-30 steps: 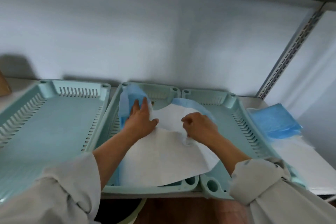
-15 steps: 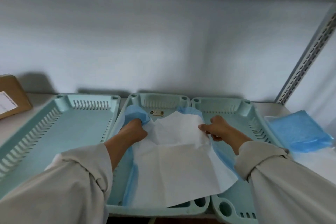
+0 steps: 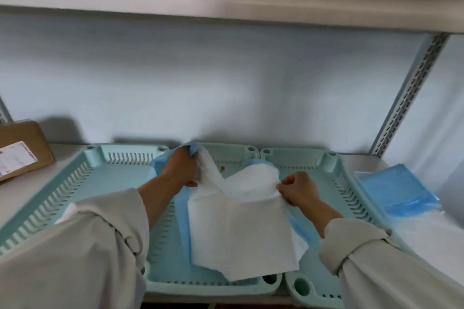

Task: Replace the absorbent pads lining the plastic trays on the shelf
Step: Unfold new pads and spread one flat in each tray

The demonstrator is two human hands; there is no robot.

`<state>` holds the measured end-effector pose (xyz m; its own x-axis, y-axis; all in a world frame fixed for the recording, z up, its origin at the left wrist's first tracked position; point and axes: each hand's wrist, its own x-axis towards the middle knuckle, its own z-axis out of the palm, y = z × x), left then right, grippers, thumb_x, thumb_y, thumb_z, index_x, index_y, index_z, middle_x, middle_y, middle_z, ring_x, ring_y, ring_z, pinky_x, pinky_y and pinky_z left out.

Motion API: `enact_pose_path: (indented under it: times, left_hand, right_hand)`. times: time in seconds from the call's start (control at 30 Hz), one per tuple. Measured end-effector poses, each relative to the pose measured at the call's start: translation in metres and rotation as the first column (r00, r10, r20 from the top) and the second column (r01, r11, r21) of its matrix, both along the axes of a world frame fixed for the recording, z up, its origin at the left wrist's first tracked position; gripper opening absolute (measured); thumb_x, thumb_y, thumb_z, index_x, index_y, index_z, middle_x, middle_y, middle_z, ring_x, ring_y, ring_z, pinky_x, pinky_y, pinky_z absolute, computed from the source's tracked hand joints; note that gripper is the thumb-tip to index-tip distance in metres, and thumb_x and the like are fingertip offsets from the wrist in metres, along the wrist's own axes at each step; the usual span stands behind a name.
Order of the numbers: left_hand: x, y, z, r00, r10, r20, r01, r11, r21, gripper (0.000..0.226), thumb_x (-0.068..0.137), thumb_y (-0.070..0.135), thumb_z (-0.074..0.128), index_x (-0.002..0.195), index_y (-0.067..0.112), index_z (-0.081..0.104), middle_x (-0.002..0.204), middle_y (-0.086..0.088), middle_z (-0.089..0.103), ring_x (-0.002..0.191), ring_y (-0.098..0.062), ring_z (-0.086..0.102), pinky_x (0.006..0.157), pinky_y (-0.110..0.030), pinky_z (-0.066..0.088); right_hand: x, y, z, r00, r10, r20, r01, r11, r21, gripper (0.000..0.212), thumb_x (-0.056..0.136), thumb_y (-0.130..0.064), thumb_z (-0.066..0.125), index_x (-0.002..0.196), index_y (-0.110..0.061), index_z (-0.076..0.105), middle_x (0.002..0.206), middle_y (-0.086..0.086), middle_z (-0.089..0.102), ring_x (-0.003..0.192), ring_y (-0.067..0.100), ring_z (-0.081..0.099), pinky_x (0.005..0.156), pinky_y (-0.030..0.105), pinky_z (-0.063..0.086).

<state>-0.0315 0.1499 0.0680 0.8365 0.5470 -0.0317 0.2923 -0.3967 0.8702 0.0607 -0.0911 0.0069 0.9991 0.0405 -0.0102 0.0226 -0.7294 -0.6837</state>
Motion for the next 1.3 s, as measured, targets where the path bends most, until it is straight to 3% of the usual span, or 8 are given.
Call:
enact_pose_path:
  times: [0.17, 0.27, 0.4, 0.57, 0.83, 1.07, 1.17, 1.3]
  left_hand:
    - [0.008, 0.0, 0.042, 0.905, 0.229, 0.358, -0.192, 0.972, -0.137, 0.034, 0.101, 0.025, 0.04, 0.114, -0.003, 0.054, 0.087, -0.016, 0.059, 0.08, -0.034, 0.062, 0.076, -0.048, 0.057]
    - [0.012, 0.0, 0.06, 0.853, 0.199, 0.483, -0.176, 0.98, -0.094, 0.037, 0.1, 0.029, 0.04, 0.092, -0.003, 0.056, 0.071, -0.012, 0.058, 0.074, -0.028, 0.059, 0.079, -0.044, 0.056]
    - [0.008, 0.001, 0.051, 0.942, 0.02, 0.336, -0.058, 0.993, 0.104, 0.042, 0.099, 0.035, 0.042, 0.073, 0.003, 0.048, 0.069, -0.011, 0.051, 0.076, -0.027, 0.052, 0.07, -0.036, 0.046]
    - [-0.025, -0.002, 0.008, 0.935, -0.317, -0.157, 0.334, 0.938, 0.092, 0.036, 0.098, 0.018, 0.047, 0.128, -0.002, 0.05, 0.12, -0.017, 0.057, 0.102, -0.023, 0.054, 0.082, -0.029, 0.041]
    - [-0.038, 0.011, -0.024, 0.858, -0.136, -0.495, 0.301, 0.914, 0.271, 0.046, 0.096, 0.017, 0.05, 0.135, -0.005, 0.039, 0.137, -0.021, 0.045, 0.128, -0.031, 0.045, 0.105, -0.032, 0.034]
    - [-0.027, 0.007, -0.028, 0.934, -0.048, -0.355, 0.152, 0.95, 0.271, 0.067, 0.091, 0.009, 0.056, 0.147, 0.002, 0.019, 0.139, -0.021, 0.044, 0.125, -0.034, 0.046, 0.099, -0.035, 0.039]
    - [-0.017, -0.004, -0.038, 0.928, 0.028, -0.372, 0.093, 0.949, 0.302, 0.092, 0.091, 0.017, 0.056, 0.149, 0.008, -0.016, 0.148, -0.023, 0.03, 0.134, -0.036, 0.036, 0.103, -0.037, 0.038]
    - [0.0, -0.033, -0.048, 0.935, -0.056, -0.349, 0.22, 0.866, 0.45, 0.084, 0.087, 0.018, 0.06, 0.151, 0.017, 0.005, 0.15, -0.019, 0.023, 0.139, -0.035, 0.025, 0.113, -0.044, 0.03]
  right_hand:
    - [0.002, 0.005, 0.057, 0.938, -0.311, 0.152, 0.079, 0.619, 0.781, 0.007, 0.093, -0.011, 0.057, 0.088, -0.012, 0.053, 0.089, 0.01, 0.063, 0.071, 0.028, 0.068, 0.073, 0.04, 0.057]
    - [-0.008, 0.002, 0.081, 0.926, -0.317, 0.204, -0.03, 0.477, 0.878, 0.017, 0.096, -0.008, 0.051, 0.083, -0.017, 0.045, 0.093, 0.005, 0.055, 0.079, 0.019, 0.068, 0.072, 0.031, 0.056]
    - [-0.007, -0.012, 0.061, 0.932, -0.363, 0.01, 0.213, 0.568, 0.795, 0.009, 0.091, -0.008, 0.053, 0.083, -0.012, 0.051, 0.09, 0.013, 0.061, 0.077, 0.02, 0.062, 0.075, 0.04, 0.055]
    - [-0.036, -0.036, 0.019, 0.864, -0.097, -0.494, 0.348, 0.825, 0.446, 0.027, 0.09, -0.003, 0.053, 0.116, -0.006, 0.047, 0.105, 0.011, 0.047, 0.078, 0.022, 0.048, 0.072, 0.032, 0.045]
    - [-0.034, -0.052, 0.004, 0.924, -0.318, -0.211, 0.382, 0.768, 0.514, 0.091, 0.08, -0.022, 0.072, 0.15, -0.011, 0.017, 0.151, 0.011, 0.03, 0.133, 0.031, 0.038, 0.106, 0.039, 0.035]
    - [-0.039, -0.057, -0.005, 0.935, -0.164, -0.314, 0.299, 0.842, 0.45, 0.064, 0.086, -0.037, 0.064, 0.14, -0.015, 0.038, 0.138, 0.01, 0.05, 0.08, 0.02, 0.065, 0.071, 0.031, 0.046]
    - [-0.041, -0.044, -0.006, 0.984, -0.067, -0.165, 0.114, 0.948, 0.297, 0.075, 0.087, -0.033, 0.065, 0.149, -0.016, 0.025, 0.145, 0.009, 0.04, 0.089, 0.025, 0.066, 0.087, 0.038, 0.051]
    - [-0.04, -0.021, -0.003, 0.992, 0.102, -0.08, -0.097, 0.993, 0.069, 0.068, 0.086, -0.031, 0.063, 0.145, -0.016, 0.034, 0.145, 0.007, 0.042, 0.116, 0.031, 0.057, 0.103, 0.043, 0.043]
